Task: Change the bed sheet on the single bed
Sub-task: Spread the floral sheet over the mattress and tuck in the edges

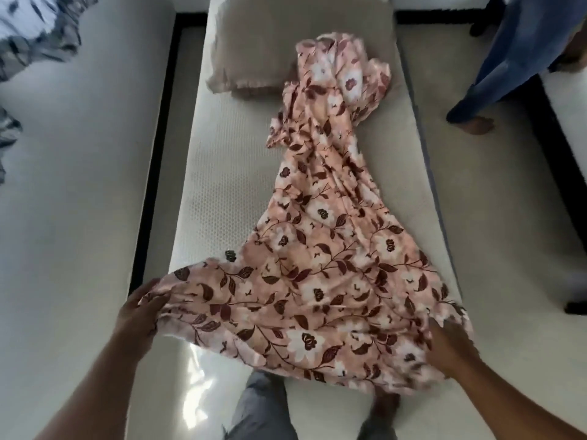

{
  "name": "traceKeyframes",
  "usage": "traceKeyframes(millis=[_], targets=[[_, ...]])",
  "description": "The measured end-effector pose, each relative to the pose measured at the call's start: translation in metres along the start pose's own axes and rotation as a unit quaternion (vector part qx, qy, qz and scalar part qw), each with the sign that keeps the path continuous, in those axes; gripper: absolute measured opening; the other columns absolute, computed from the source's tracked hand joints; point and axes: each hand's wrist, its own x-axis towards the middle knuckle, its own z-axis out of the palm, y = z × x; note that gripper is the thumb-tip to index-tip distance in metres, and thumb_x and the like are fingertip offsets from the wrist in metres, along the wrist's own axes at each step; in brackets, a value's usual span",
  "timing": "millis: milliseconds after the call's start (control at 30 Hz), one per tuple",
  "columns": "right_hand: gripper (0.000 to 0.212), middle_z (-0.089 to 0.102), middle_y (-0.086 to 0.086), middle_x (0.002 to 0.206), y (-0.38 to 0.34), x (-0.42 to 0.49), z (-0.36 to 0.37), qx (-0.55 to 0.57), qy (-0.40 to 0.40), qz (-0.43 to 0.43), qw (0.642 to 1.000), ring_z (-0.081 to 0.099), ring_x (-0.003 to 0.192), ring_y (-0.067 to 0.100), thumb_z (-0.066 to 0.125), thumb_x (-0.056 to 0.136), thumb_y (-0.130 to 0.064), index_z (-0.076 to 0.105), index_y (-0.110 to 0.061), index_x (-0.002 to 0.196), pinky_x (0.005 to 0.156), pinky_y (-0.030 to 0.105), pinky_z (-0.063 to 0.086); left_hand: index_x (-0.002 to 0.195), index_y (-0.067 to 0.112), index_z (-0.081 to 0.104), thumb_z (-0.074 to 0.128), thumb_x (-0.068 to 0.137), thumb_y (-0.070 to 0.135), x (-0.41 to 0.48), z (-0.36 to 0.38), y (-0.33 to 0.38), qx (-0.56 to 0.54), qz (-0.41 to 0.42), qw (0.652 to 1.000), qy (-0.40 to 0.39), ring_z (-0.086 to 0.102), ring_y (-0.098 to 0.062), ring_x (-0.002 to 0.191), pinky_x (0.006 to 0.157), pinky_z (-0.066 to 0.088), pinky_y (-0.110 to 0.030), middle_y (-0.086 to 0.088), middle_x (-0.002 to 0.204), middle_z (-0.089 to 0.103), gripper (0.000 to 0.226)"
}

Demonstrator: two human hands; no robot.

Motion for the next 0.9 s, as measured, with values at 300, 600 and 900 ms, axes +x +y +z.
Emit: traceKeyframes(millis=[300, 600, 900], targets=[[0.068, 0.037, 0.01, 0.157, -0.321, -0.021, -0.057, 0.108, -0.068, -0.221, 0.967, 0.048, 0.136, 0.031, 0.063, 0.097, -0.034, 0.033, -0.021, 0.156, 0.105, 0.036, 0.044, 0.114, 0.017, 0.067, 0.059, 0.091, -0.007, 0.098, -0.074, -0.023, -0.017, -0.017, 0.995, 0.098, 0.066, -0.016, 0.074, 0.061, 0.057, -0.022, -0.003, 0.095, 0.069, 0.034], [0.066, 0.044, 0.013, 0.153, -0.408, -0.002, -0.064, 0.077, -0.078, -0.268, 0.957, 0.047, 0.136, 0.032, 0.062, 0.097, -0.031, 0.033, -0.017, 0.155, 0.106, 0.038, 0.045, 0.08, 0.031, 0.075, 0.083, 0.068, 0.013, 0.123, -0.092, -0.043, 0.288, -0.038, 0.957, 0.027, 0.065, -0.028, 0.068, 0.063, 0.051, -0.028, -0.011, 0.089, 0.074, 0.024], [0.076, 0.005, 0.011, 0.169, -0.42, 0.063, -0.048, 0.034, -0.031, -0.257, 0.965, 0.044, 0.14, 0.037, 0.061, 0.098, -0.022, 0.017, -0.028, 0.16, 0.104, 0.041, 0.046, 0.133, 0.02, 0.059, 0.073, 0.087, 0.043, 0.155, 0.023, -0.041, 0.532, 0.111, 0.839, -0.017, 0.062, -0.02, 0.106, 0.1, 0.046, -0.039, -0.001, 0.138, 0.057, 0.053]])
